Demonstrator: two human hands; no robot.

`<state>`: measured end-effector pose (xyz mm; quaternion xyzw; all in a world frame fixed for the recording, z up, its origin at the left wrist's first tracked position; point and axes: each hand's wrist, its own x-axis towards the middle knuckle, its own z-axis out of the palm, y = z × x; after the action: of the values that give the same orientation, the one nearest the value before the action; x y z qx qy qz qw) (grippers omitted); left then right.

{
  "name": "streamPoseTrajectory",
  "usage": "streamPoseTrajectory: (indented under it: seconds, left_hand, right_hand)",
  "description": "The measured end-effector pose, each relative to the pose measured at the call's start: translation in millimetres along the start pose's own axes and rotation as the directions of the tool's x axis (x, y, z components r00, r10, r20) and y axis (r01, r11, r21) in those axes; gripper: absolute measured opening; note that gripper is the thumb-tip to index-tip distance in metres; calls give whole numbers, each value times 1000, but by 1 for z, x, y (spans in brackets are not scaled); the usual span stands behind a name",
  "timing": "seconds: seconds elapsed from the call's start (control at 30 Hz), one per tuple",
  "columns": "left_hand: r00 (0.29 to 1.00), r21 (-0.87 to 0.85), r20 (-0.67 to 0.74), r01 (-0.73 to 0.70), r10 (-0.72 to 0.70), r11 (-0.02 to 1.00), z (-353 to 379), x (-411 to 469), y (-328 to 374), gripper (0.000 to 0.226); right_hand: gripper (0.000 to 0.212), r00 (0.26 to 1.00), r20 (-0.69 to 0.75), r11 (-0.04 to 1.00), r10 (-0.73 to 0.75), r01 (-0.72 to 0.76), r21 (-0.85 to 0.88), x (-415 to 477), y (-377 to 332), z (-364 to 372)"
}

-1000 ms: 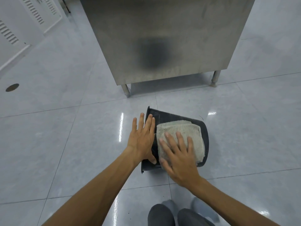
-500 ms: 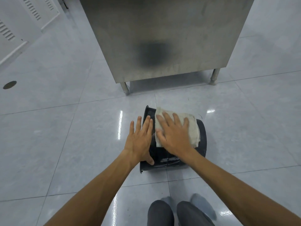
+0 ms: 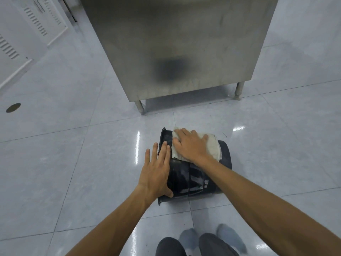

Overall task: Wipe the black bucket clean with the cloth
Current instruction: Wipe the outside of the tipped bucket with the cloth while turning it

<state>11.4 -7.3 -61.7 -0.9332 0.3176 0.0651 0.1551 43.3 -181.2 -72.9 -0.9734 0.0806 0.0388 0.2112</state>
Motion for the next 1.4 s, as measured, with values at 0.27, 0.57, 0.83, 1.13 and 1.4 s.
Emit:
streamPoseTrajectory:
  seconds: [0.27,0.57,0.83,1.13,1.4]
  left_hand:
    - [999,-37,14,29,-29,999,-4,8,-3,157]
    - [1000,-21,-20,10,-11,1000,-3,3,0,154]
    - [1000,-34,9,-2,2,999,-1,5,-3,159]
    - [1000,-97,29,12,-9,995,-3,16,-7,159]
    - [999,-95,53,1,4,996,-16,34,-10,161]
  right_hand:
    - [53,943,-276,979,-186,153,-137,-63,13,47]
    - [59,926,-322,977,-199,162,-139,-105,17,66]
    - [60,994,-103,997,43,-49,-57,-13,18,10]
    - [61,952,-265,977,-155,108,-183,-71,17,48]
    - [66,916,-294,949,-274,207,-240,-117,30,76]
